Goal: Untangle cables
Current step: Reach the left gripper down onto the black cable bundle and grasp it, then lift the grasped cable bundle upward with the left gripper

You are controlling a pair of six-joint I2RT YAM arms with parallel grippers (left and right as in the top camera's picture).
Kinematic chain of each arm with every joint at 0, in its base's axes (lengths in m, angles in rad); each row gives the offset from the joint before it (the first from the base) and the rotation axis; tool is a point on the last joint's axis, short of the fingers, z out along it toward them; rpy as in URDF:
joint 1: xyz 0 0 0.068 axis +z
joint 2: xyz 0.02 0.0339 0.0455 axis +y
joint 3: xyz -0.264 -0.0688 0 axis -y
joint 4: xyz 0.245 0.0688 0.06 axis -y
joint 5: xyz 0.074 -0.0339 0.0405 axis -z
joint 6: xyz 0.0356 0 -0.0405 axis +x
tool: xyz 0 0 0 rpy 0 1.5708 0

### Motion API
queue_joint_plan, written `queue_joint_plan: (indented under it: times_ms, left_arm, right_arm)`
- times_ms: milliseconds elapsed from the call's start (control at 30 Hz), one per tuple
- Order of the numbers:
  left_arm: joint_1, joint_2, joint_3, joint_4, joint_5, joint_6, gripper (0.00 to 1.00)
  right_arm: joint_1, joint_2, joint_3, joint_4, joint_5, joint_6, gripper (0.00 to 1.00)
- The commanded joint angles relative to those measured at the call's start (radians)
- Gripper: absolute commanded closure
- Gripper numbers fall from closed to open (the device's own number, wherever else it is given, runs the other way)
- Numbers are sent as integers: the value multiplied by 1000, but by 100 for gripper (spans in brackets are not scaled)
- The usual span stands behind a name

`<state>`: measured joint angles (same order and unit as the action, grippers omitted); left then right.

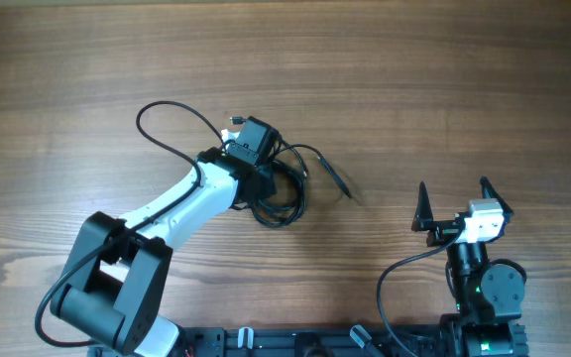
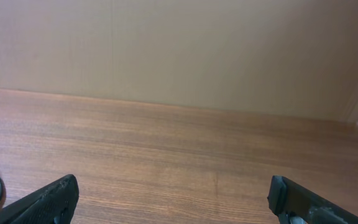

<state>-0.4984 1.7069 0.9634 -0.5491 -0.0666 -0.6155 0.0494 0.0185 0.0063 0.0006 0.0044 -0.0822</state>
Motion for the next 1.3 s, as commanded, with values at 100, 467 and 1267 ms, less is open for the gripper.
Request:
queue_joint_plan:
  times_ms: [100, 467, 1267]
  left_arm:
    - [-4, 50, 17, 34, -14, -3, 80]
    - [-4, 49, 17, 46, -14, -2, 96]
    - [-3, -306, 17, 112, -14, 358, 96]
  right_arm:
    - [-5, -5, -1, 7, 13, 11, 0]
    - [-5, -5, -1, 7, 13, 11, 0]
    - [-5, -5, -1, 7, 13, 11, 0]
